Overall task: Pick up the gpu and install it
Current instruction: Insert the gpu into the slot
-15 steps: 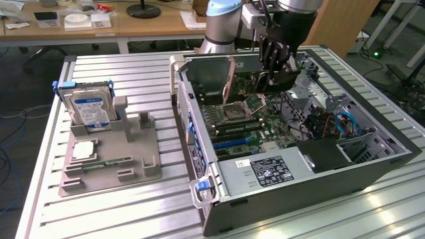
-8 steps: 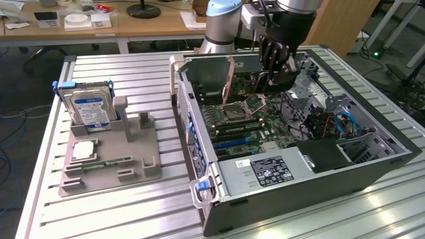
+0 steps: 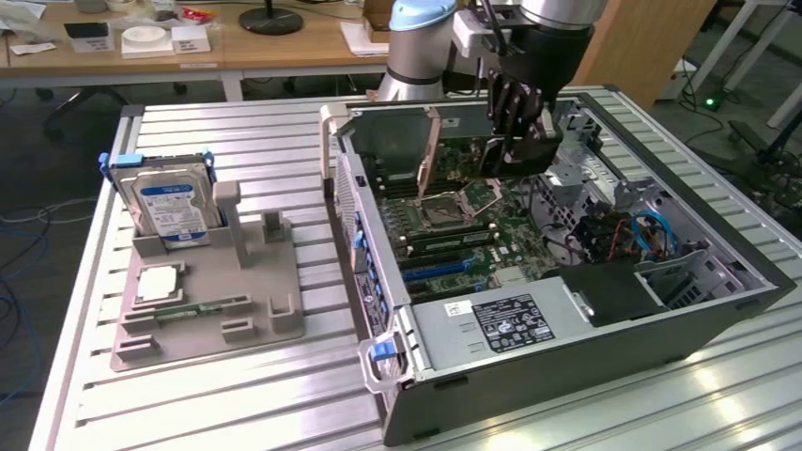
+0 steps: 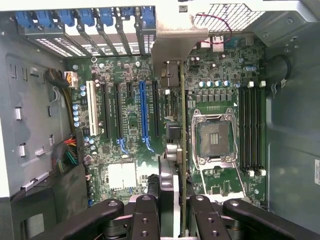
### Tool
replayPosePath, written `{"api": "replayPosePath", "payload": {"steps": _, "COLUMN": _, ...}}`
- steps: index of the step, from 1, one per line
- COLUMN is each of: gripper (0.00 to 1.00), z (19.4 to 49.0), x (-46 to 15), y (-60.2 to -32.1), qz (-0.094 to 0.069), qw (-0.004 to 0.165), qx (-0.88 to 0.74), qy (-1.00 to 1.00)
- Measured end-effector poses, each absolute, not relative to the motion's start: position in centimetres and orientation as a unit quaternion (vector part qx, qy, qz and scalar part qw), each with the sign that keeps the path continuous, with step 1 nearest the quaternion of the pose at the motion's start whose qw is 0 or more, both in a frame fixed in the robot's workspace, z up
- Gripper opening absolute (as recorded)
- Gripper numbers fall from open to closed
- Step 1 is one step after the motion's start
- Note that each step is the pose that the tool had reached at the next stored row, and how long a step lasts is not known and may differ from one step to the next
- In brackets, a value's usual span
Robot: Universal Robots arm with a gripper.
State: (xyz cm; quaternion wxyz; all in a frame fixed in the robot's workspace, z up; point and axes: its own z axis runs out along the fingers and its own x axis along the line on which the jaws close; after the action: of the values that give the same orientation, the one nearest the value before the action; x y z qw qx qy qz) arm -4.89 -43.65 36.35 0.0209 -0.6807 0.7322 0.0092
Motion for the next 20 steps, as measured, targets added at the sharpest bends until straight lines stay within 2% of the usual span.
{"api": "replayPosePath", "payload": {"steps": 20, "gripper": 0.28, "z": 36.28, "x": -5.47, "y": -43.64, "qz": 0.009, "qw": 0.021, "qx": -0.681, "qy": 0.732}}
